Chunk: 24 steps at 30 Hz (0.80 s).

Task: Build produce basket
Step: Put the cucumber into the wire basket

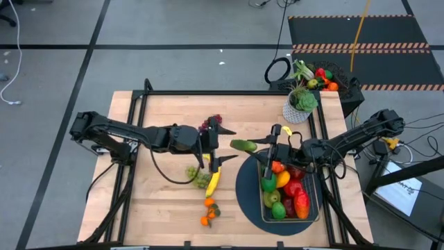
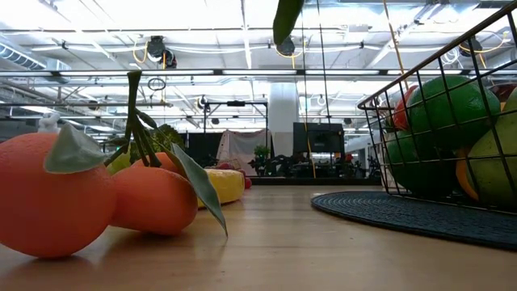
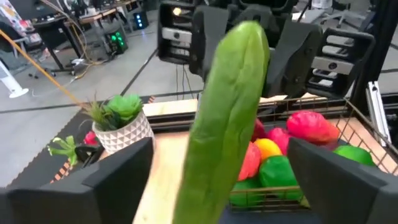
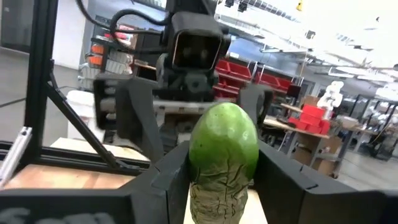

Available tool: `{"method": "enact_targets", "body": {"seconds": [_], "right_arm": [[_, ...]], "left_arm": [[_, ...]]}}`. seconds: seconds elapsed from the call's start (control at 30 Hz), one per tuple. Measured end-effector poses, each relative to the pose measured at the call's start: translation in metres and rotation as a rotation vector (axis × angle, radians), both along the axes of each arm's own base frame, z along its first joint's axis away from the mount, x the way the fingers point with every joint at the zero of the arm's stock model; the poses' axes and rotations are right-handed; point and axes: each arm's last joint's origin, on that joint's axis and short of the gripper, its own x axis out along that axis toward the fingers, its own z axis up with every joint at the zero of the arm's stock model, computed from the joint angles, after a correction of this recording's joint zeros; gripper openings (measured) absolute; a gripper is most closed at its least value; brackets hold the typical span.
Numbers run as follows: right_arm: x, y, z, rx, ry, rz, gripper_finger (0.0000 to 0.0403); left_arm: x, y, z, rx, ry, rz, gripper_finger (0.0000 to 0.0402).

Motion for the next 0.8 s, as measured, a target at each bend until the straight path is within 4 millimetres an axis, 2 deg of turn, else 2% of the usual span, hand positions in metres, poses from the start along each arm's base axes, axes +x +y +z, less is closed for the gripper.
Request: {"method": "enact_targets", "body": {"seconds": [0.07, 0.17, 0.37, 0.57, 0.8], "right_arm": [[0.0, 0.0, -0.001, 0.03, 0.004, 0.006, 0.0148], [-0.001, 0.0, -0.001, 0.095, 0.006, 0.015, 0.0146], [-0.011, -0.001, 0.0, 0.33, 0.029, 0.055, 0.0146], [-0.028, 0.012, -0.003, 0.493, 0.12, 0.129, 0.0147], [-0.063, 0.028, 0.017, 0.623, 0.17, 0.272, 0.0148]], "left_arm": [[-0.005, 0.0, 0.003, -0.011, 0.013, 0.002, 0.0389], [-0.015, 0.002, 0.006, -0.024, 0.056, 0.008, 0.0395], [-0.028, 0.007, 0.011, -0.021, 0.1, 0.087, 0.0365], [-0.032, 0.01, 0.012, 0.005, 0.125, 0.108, 0.0333], [-0.034, 0.015, 0.006, 0.0, 0.181, 0.133, 0.0298]]}}
